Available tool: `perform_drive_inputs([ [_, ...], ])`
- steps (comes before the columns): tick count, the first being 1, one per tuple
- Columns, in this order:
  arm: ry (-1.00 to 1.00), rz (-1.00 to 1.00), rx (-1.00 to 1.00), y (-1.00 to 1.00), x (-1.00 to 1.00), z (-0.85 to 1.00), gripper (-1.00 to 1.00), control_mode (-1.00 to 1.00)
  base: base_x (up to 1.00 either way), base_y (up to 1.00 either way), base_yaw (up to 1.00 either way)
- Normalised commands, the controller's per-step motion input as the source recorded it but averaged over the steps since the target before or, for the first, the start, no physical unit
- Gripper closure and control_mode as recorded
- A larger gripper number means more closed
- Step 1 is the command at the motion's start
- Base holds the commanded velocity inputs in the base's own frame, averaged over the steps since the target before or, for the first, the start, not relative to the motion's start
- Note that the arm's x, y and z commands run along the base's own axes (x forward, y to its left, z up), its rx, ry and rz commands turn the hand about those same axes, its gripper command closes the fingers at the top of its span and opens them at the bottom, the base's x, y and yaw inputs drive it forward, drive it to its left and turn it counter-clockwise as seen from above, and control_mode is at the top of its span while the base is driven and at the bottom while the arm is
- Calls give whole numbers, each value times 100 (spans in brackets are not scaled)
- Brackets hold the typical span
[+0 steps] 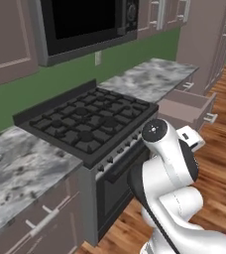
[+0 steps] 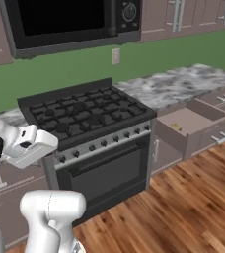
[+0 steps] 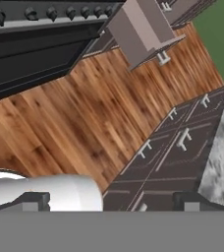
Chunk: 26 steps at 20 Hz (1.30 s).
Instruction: Restock the sink supplies by placing the sponge and soap dispenser on the counter and next to the sink. Make sure the soap dispenser is upright.
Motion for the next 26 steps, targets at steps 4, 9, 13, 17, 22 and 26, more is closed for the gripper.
perform_drive_inputs([
  [4, 0, 0, 0, 0, 0, 0, -100, 100, 100, -72, 7],
  [9, 0, 0, 0, 0, 0, 0, -100, 100, 100, -42, 9],
  [13, 0, 0, 0, 0, 0, 0, -100, 100, 100, 0, -19],
  [17, 0, 0, 0, 0, 0, 0, -100, 100, 96, -70, -2],
  [22, 0, 0, 0, 0, 0, 0, -100, 100, 94, -85, 12],
  [26, 0, 0, 0, 0, 0, 0, -100, 100, 88, -58, 22],
])
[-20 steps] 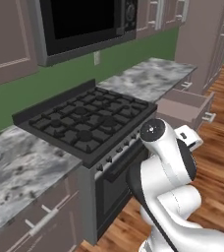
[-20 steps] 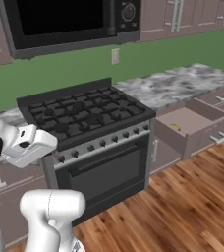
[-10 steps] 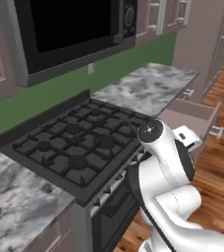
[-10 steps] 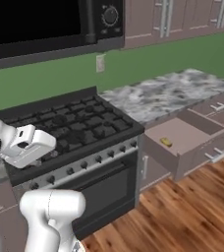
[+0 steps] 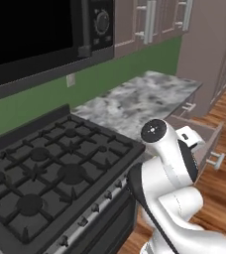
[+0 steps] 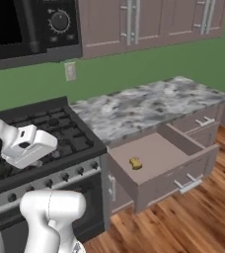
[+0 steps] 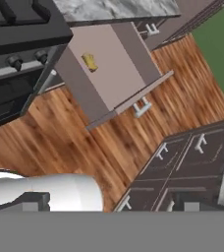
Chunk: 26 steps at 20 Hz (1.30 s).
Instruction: Restock the sink supplies by placing the sponge and soap dispenser on the counter and next to the sink. Make sure the soap dispenser is upright.
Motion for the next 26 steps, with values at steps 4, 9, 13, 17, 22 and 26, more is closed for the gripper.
perform_drive_inputs([
  [4, 0, 0, 0, 0, 0, 0, -100, 100, 64, -41, 24],
  [9, 0, 0, 0, 0, 0, 0, -100, 100, 66, -12, 19],
  [13, 0, 0, 0, 0, 0, 0, -100, 100, 22, 0, 9],
  [17, 6, 1, 12, -44, 65, -42, -100, -100, 4, 0, 0],
  [22, 12, 8, 32, -100, 96, -62, -100, -100, 0, 0, 0],
  [26, 19, 3, 27, -97, 64, -58, -100, -100, 0, 0, 0],
])
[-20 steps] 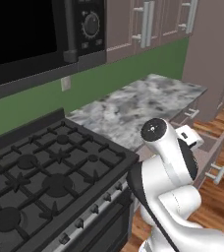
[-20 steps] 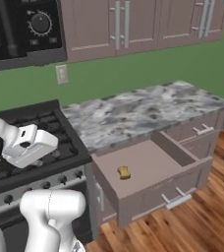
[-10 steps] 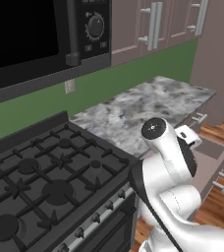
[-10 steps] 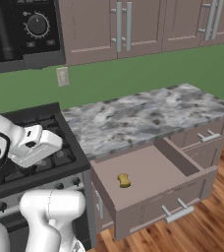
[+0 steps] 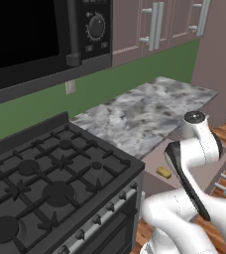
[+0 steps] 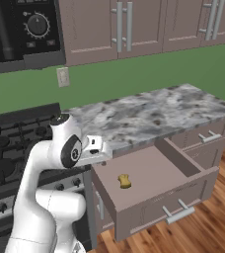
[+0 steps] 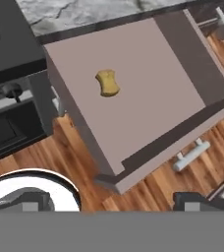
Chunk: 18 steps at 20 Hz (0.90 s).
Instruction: Restock the sink supplies by placing the sponge and soap dispenser on the counter and next to the sink. Make sure the soap dispenser is upright.
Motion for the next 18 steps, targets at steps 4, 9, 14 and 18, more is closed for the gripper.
perform_drive_inputs([
  [4, 22, 0, 23, -91, 11, -74, -100, -100, 0, 0, 0],
  [9, 20, 0, 23, -78, 24, -80, -100, -100, 0, 0, 0],
  [14, 21, -2, 14, -23, 55, -41, -100, -100, 0, 0, 0],
  [18, 16, -8, 5, 0, 68, -19, -100, -100, 0, 0, 0],
])
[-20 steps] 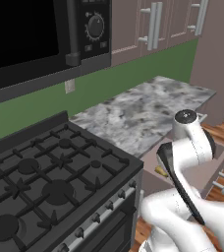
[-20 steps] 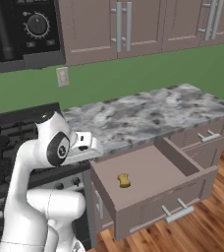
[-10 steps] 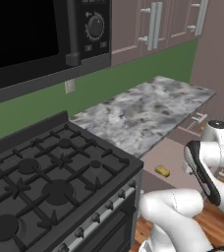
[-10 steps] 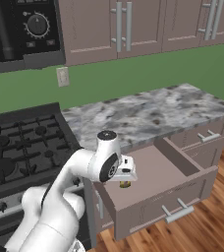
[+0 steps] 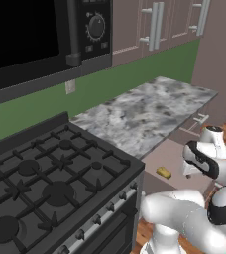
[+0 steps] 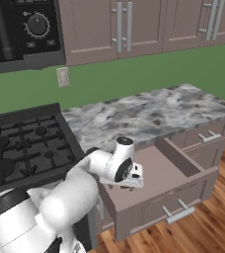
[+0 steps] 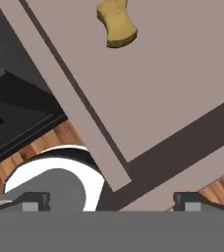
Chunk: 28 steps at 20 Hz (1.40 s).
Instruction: Restock the sink supplies by placing the sponge and soap dispenser on the counter and next to the sink. Make sure the soap dispenser is upright.
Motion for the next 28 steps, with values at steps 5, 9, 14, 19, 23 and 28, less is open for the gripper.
perform_drive_inputs([
  [5, 15, -8, 0, -4, 53, -45, -100, -100, 0, 0, 0],
  [9, 4, -3, 0, -27, 6, -66, -100, -100, 0, 0, 0],
  [14, 2, -1, 4, -47, -2, -43, -100, -100, 0, 0, 0],
  [19, 0, -3, 7, -61, -30, -22, -100, -100, 0, 0, 0],
  [23, 0, -8, 7, -51, -48, -8, -100, -100, 0, 0, 0],
  [28, 0, -9, 7, -63, -72, -8, -100, -100, 0, 0, 0],
])
